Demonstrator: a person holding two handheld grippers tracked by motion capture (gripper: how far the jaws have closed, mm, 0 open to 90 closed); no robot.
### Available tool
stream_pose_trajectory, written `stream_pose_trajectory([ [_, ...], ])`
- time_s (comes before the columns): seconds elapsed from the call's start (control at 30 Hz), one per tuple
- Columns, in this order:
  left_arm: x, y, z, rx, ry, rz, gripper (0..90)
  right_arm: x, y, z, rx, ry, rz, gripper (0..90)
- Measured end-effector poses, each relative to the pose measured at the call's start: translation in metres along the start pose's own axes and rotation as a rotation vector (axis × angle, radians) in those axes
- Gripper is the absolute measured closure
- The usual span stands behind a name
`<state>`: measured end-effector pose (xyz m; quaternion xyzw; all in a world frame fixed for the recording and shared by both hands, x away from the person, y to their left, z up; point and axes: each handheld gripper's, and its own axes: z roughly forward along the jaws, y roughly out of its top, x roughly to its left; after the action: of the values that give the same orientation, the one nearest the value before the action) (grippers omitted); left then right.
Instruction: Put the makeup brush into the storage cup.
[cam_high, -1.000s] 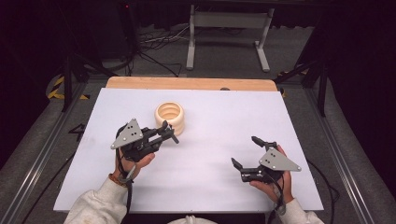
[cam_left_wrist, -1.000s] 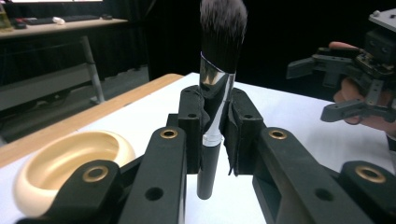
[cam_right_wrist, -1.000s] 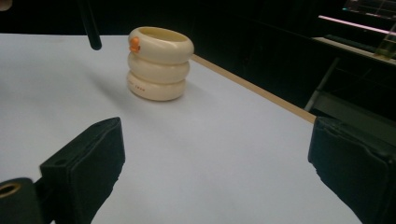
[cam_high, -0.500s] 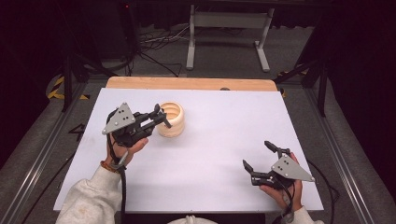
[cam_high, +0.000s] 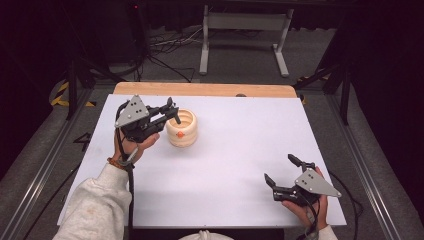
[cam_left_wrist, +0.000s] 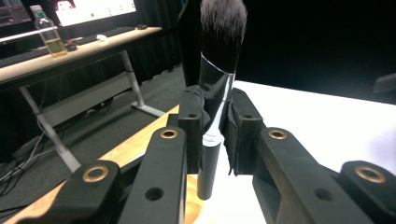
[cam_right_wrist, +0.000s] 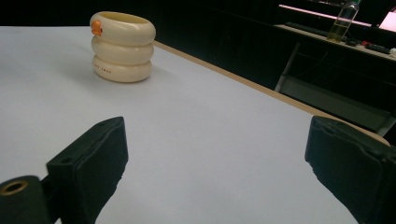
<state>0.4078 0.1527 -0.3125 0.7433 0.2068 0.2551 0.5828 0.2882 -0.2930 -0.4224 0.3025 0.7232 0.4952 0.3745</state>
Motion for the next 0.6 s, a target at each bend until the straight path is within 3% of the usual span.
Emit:
stream_pose_trajectory([
  [0.6,0.032,-0.006,0.029,0.051,0.031,-0.022,78.8,-0.001,-0.002,0.002,0.005,0.016,0.016,6.4],
])
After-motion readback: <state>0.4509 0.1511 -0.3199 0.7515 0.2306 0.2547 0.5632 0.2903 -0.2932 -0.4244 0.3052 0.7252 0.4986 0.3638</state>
